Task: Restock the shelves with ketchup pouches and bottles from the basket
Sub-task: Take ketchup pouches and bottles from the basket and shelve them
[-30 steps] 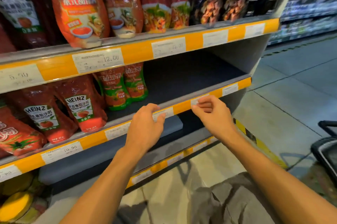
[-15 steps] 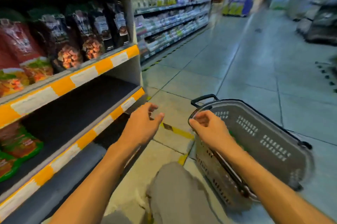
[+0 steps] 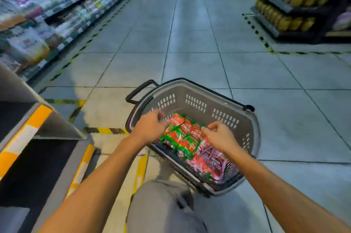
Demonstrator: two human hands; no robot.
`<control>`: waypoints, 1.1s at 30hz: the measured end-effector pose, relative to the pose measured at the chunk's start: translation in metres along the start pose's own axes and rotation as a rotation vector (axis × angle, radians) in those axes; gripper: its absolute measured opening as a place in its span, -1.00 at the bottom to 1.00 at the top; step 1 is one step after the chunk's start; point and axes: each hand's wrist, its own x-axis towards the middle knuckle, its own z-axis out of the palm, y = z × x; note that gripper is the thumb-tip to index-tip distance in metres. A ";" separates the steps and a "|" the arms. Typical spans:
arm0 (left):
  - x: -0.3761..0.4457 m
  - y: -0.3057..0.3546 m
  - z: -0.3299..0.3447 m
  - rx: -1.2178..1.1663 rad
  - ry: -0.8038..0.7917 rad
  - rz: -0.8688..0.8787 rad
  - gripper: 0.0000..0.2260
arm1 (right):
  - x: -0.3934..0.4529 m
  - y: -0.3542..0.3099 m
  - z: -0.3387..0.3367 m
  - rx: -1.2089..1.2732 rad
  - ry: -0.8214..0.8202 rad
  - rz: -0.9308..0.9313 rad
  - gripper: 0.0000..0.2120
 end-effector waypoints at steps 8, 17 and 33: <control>0.121 -0.040 0.083 0.264 -0.279 -0.078 -0.62 | 0.079 0.053 0.055 -0.017 -0.037 0.204 -0.62; 0.191 -0.066 0.179 0.365 -0.542 -0.142 -0.61 | 0.141 0.100 0.137 0.112 -0.114 0.423 -0.69; 0.212 -0.068 0.202 0.429 -0.493 -0.192 -0.41 | 0.160 0.120 0.134 0.428 -0.057 0.699 -0.80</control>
